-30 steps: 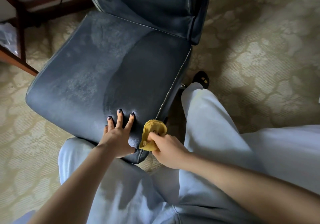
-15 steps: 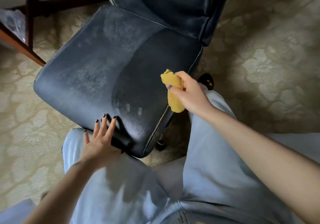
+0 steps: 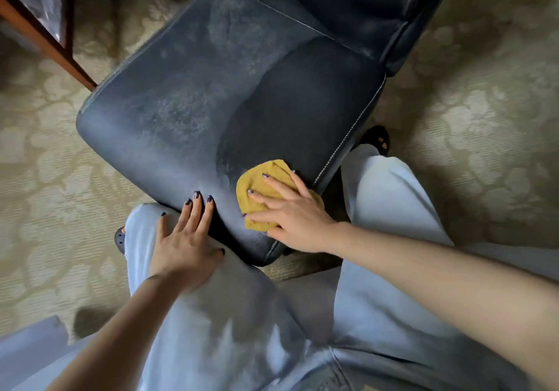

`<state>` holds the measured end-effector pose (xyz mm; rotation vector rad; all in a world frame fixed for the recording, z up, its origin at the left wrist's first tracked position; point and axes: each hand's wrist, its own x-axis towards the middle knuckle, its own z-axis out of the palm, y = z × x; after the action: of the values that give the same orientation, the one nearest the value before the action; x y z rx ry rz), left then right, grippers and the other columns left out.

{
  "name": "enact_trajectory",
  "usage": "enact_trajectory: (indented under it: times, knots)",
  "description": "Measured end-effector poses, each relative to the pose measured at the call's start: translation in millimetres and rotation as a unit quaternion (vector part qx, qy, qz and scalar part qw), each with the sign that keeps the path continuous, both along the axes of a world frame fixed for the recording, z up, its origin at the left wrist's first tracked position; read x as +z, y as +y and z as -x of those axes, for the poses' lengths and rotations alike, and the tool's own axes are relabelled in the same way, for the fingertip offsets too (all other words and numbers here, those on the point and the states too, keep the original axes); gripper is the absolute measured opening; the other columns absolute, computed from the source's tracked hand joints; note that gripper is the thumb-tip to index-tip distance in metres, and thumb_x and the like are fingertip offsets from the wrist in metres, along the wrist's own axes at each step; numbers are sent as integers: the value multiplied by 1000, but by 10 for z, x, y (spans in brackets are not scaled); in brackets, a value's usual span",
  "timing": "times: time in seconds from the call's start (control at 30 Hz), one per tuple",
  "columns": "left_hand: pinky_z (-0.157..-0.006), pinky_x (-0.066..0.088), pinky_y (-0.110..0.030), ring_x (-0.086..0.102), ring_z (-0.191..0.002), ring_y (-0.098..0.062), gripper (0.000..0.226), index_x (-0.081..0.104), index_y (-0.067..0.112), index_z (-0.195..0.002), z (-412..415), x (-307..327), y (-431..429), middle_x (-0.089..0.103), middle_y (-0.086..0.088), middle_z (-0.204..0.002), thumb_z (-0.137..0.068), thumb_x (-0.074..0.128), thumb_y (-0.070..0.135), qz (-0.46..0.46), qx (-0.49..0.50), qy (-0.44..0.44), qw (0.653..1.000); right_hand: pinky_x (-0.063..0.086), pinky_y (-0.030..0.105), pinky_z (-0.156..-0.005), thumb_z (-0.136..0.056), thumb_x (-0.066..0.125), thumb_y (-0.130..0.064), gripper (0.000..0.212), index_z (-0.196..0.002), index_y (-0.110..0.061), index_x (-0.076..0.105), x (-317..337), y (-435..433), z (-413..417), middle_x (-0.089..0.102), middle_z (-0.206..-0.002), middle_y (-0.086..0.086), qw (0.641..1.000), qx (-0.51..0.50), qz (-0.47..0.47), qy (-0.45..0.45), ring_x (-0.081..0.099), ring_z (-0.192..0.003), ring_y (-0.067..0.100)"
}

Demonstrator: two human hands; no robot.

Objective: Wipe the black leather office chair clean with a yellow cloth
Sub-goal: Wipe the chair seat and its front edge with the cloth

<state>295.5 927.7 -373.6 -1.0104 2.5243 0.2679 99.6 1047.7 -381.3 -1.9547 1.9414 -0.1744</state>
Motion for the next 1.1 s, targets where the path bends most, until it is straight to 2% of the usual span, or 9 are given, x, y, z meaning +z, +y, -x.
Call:
enact_trajectory:
  times: [0.1,0.2,0.33,0.5,0.67,0.83,0.9,0.97,1.1]
  knots:
    - [-115,4,-44,-6,-147,-12,92,-16,26,-149,-17,-12,-2,-17,2,-158,-81,37,58,5,-4,8,1000,13,65,-110,-82,66,-33,32,-112,-42,66,-86,105,-61,47,-144,-8,993,101,40,36,26,-142,34]
    - [-116,4,-45,-4,-147,-13,94,-14,25,-149,-20,-31,5,-14,1,-158,-84,47,53,3,-1,21,1000,12,64,-111,-80,67,-34,31,-110,-42,67,-127,146,-47,49,-141,-11,974,209,46,72,29,-141,33]
    - [-116,5,-46,0,-147,-15,95,-8,23,-150,-34,-39,2,-10,0,-159,-84,54,49,6,-5,32,999,13,59,-112,-84,61,-35,19,-102,-43,65,-272,205,-6,46,-143,-15,894,396,50,203,27,-143,26]
    - [-116,5,-45,1,-147,-14,96,-9,24,-150,-38,-47,-10,-10,1,-159,-83,55,49,9,-6,29,1000,18,46,-113,-82,70,-27,30,-104,-46,63,-405,62,315,37,-148,-18,826,486,104,265,32,-140,17]
    - [-116,3,-43,-5,-147,-13,95,-16,26,-149,-32,-45,-17,-16,1,-158,-85,50,50,7,-9,8,1000,23,39,-112,-85,67,-21,31,-109,-41,66,-415,39,677,46,-143,-14,831,487,169,206,44,-133,16]
    - [-116,6,-44,-1,-147,-13,93,-11,26,-150,-40,-69,-21,-10,1,-159,-73,33,56,10,-11,22,1000,28,38,-108,-91,46,-10,37,-106,-33,70,-268,-12,1024,54,-137,-9,846,468,194,165,51,-127,20]
    - [-115,6,-44,0,-147,-13,95,-10,26,-150,-48,-81,-25,-9,1,-159,-69,28,56,12,-13,22,1000,34,40,-107,-85,64,-6,35,-108,-31,70,-178,-28,1123,56,-135,-6,857,461,168,154,51,-127,22]
    - [-115,6,-44,0,-147,-13,95,-10,27,-150,-61,-97,-30,-9,2,-159,-66,22,57,14,-14,21,1000,40,41,-103,-72,80,-7,46,-109,-31,70,-82,-24,1210,56,-135,-6,873,447,121,156,51,-128,23]
    - [-115,7,-44,2,-147,-12,93,-6,27,-151,-57,-99,-29,-6,1,-159,-68,24,56,11,-11,30,999,45,44,-98,-69,84,-15,43,-107,-30,72,110,27,1384,58,-134,-4,906,392,75,144,52,-126,26]
